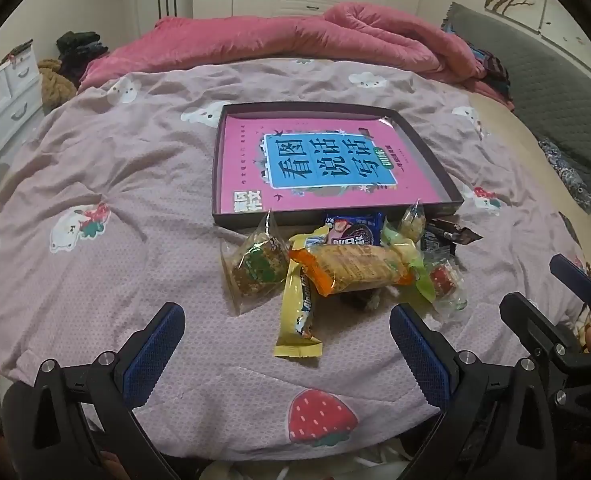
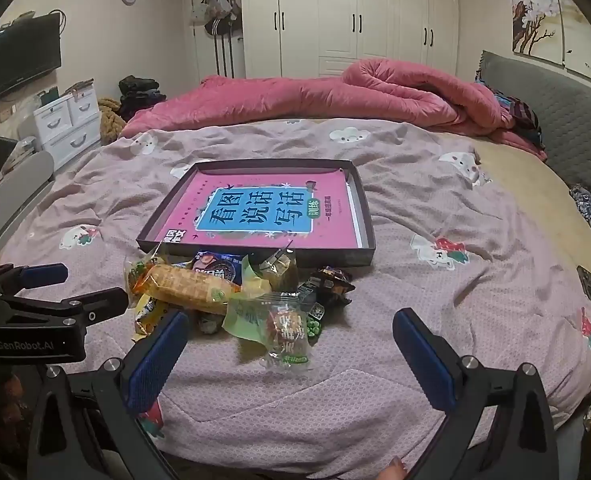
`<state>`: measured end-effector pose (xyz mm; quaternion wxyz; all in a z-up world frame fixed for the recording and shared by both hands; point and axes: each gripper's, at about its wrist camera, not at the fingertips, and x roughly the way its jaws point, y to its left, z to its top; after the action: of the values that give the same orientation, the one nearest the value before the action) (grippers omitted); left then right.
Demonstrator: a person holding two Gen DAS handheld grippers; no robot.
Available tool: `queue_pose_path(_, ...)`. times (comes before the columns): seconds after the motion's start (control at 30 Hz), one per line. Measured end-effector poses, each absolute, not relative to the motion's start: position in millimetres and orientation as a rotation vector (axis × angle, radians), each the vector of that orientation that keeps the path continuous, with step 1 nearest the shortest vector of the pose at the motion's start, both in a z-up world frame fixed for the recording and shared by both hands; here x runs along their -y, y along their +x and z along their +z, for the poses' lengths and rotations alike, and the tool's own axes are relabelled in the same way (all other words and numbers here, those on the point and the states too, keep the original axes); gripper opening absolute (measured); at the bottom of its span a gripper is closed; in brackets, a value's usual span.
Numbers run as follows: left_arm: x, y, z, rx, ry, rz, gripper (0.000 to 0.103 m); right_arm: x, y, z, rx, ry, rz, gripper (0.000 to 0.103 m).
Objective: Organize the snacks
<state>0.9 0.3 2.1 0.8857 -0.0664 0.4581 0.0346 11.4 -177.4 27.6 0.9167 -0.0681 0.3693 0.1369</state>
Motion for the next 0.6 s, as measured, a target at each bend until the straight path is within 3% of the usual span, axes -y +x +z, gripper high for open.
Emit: queue_pose_path(0.6, 3.6, 0.2, -0.1, -0.959, -0.134, 0.064, 0.102, 178.8, 12.2, 26.3, -0.773, -0.136, 0.278, 0.103)
